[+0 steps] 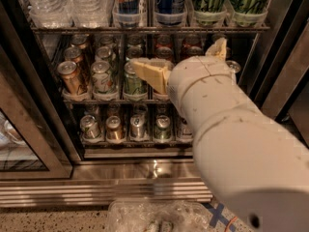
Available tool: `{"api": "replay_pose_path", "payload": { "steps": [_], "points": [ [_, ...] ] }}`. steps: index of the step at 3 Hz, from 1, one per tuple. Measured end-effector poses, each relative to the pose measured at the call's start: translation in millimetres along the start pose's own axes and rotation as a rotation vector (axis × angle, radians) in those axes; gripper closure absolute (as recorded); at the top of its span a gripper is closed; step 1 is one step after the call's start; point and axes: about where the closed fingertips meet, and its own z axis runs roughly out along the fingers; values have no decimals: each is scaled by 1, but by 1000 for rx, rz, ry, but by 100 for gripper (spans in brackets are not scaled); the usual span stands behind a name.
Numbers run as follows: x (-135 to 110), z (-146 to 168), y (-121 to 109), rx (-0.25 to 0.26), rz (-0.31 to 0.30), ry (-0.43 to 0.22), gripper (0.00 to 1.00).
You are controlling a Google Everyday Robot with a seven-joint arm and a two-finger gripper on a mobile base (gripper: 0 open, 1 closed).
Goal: Pick pepsi can from top shelf of fridge
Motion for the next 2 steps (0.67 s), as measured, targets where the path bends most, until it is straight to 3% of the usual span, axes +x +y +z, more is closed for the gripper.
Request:
{"api": "replay_pose_path", "payload": {
  "steps": [2],
  "points": [
    [-26,62,15,2,-12,-73,0]
  ]
}}
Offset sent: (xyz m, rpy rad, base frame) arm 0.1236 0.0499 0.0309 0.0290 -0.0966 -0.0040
